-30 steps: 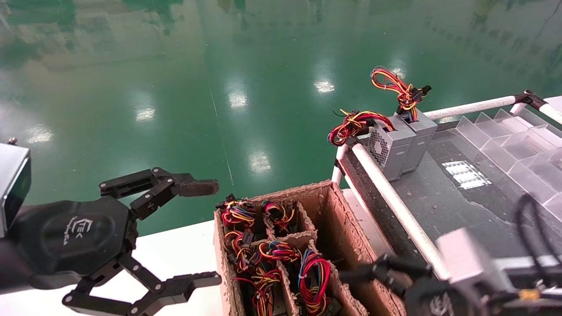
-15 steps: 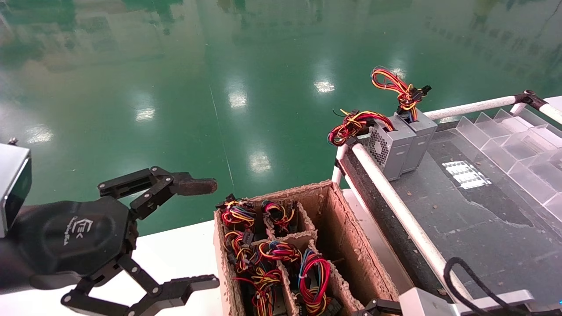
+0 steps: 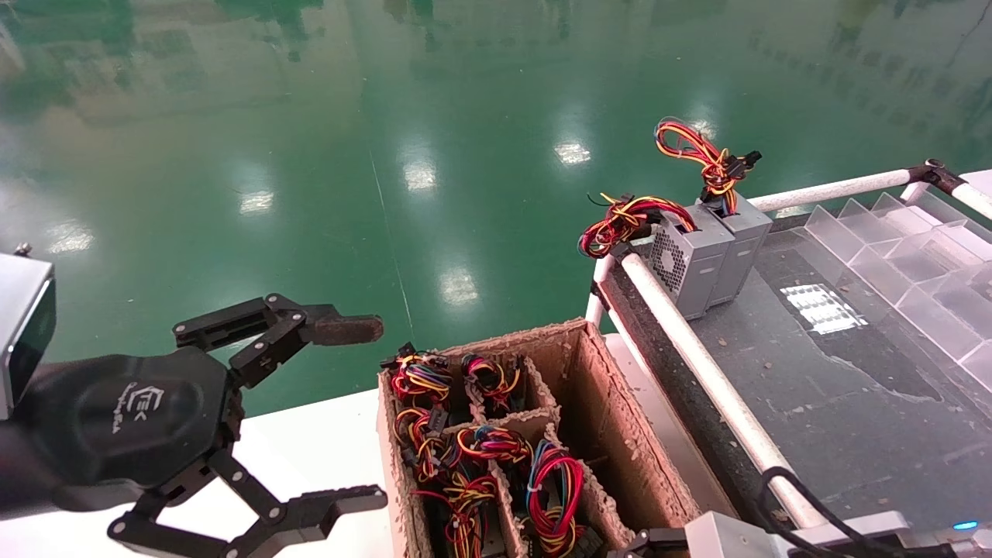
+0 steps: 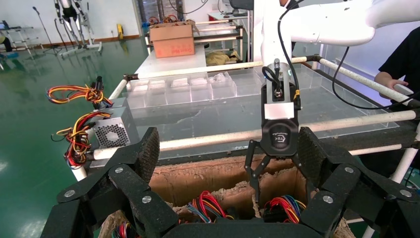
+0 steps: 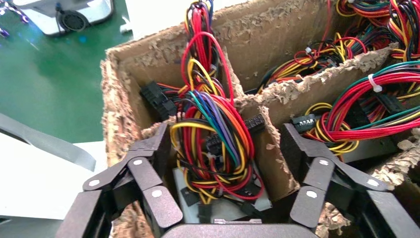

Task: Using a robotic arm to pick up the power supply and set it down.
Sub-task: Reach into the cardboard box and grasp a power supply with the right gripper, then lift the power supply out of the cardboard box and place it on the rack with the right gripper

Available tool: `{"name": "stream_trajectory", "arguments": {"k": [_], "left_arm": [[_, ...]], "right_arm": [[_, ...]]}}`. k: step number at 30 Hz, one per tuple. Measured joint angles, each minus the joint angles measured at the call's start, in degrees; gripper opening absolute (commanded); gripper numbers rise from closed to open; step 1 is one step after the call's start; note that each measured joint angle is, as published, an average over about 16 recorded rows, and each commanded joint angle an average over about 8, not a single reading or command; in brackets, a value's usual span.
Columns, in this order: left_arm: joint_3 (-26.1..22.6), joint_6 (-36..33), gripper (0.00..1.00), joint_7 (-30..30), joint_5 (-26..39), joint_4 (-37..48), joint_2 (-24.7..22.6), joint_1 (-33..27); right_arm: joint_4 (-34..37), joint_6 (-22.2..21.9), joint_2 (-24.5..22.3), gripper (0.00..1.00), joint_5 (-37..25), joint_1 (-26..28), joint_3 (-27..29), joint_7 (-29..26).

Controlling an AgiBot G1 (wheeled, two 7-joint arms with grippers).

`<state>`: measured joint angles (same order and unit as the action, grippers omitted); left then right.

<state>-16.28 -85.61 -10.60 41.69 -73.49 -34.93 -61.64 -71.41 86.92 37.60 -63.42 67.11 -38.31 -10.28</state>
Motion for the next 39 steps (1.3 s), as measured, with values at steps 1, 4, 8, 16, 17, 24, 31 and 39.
{"name": "stream_trajectory", "arguments": {"k": [1, 4, 8, 16, 17, 24, 31, 39], "left_arm": [[0.00, 0.00, 1.00, 0.00, 0.00, 0.00, 0.00, 0.00], [-0.02, 0.01, 1.00, 0.01, -0.01, 0.00, 0.01, 0.00], [-0.03, 0.01, 1.00, 0.02, -0.02, 0.00, 0.01, -0.01], [-0.06, 0.03, 1.00, 0.03, -0.04, 0.00, 0.03, -0.01], [-0.07, 0.03, 1.00, 0.03, -0.05, 0.00, 0.03, -0.01], [-0.10, 0.04, 1.00, 0.05, -0.07, 0.00, 0.04, -0.02], [-0.12, 0.05, 1.00, 0.06, -0.09, 0.00, 0.05, -0.03], [-0.16, 0.07, 1.00, 0.08, -0.11, 0.00, 0.06, -0.03]], "right_arm": [[0.07, -0.23, 0.09, 0.00, -0.03, -0.12, 0.02, 0.30], [0.26, -0.88, 0.35, 0.00, -0.11, -0.47, 0.11, 1.15], [0.49, -1.65, 0.67, 0.00, -0.11, -0.94, 0.27, 2.14], [0.87, -2.73, 1.07, 0.00, 0.25, -1.87, 0.57, 3.51], [0.88, -2.83, 1.10, 0.00, 0.33, -1.97, 0.61, 3.61], [0.61, -3.60, 1.02, 0.00, 1.41, -2.82, 1.15, 4.08], [-0.73, -4.62, 0.02, 0.00, 3.78, -4.00, 2.50, 4.64], [-3.41, -6.41, -2.66, 0.00, 8.02, -5.33, 5.57, 6.06]]}}
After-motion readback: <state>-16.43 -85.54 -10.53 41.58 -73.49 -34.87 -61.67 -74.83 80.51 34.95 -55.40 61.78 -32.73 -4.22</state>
